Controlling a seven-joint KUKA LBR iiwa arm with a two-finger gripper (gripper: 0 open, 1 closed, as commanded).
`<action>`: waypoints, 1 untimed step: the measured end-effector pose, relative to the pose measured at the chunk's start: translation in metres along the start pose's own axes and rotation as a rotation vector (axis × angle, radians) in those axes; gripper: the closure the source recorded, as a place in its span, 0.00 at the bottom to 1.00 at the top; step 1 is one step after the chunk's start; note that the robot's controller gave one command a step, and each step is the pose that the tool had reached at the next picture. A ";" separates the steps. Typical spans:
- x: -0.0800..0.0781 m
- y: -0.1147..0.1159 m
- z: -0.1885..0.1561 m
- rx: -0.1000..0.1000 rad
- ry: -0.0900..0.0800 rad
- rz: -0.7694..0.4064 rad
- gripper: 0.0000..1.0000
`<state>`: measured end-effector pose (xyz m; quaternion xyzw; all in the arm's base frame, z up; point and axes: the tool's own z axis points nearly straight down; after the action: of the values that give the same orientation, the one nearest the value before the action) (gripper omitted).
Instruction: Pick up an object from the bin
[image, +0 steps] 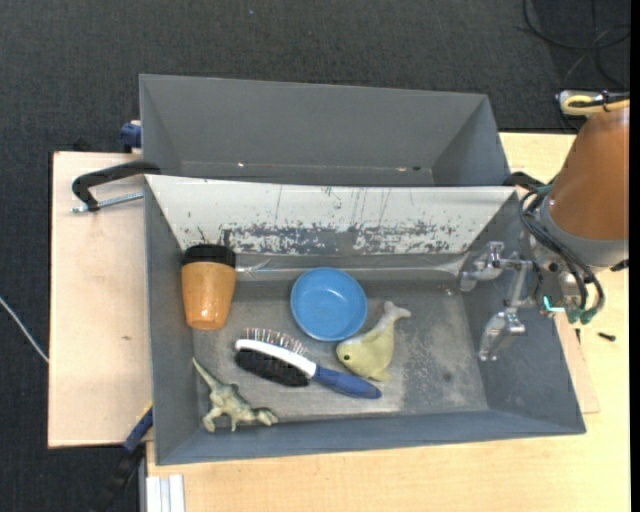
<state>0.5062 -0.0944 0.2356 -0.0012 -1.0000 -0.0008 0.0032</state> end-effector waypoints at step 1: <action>-0.061 0.048 0.138 -0.001 -0.002 -0.367 0.00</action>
Offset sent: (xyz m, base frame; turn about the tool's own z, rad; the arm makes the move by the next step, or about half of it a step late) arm 0.0606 0.0457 -0.1363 -0.3663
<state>0.5667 -0.0467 0.0974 0.1813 -0.9834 -0.0017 0.0017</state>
